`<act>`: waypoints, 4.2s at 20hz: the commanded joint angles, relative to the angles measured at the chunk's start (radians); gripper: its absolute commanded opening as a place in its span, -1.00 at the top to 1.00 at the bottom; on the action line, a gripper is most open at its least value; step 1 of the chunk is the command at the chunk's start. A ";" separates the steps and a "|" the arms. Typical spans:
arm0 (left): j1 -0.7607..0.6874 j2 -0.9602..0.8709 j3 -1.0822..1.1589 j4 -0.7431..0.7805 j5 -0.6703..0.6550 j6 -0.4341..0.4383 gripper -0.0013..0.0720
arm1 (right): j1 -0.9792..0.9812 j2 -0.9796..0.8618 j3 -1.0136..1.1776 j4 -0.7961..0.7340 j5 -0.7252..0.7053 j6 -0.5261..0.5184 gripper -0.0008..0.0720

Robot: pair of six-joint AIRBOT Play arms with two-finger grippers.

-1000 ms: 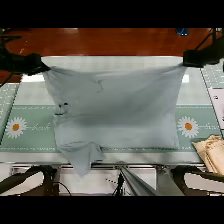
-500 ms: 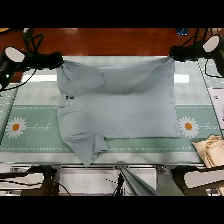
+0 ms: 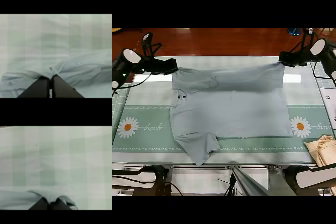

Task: Fold the shirts.

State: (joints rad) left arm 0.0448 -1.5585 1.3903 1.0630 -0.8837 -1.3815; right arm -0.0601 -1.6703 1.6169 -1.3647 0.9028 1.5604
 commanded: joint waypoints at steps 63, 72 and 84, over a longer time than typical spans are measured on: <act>0.056 0.575 -1.028 -0.196 -0.254 0.039 0.89 | -0.505 0.481 -0.855 0.126 0.470 -0.299 -0.40; 0.056 0.575 -1.028 -0.196 -0.254 0.039 0.89 | -0.504 0.480 -1.030 0.241 0.312 -0.282 -0.39; 0.057 0.629 -0.797 -0.201 -0.304 0.088 0.89 | -0.503 0.520 -0.851 0.555 0.429 -0.462 0.90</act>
State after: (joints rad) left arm 0.1009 -0.9604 0.4728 0.8658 -1.1564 -1.3106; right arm -0.5640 -1.1736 0.6605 -0.9623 1.2617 1.1549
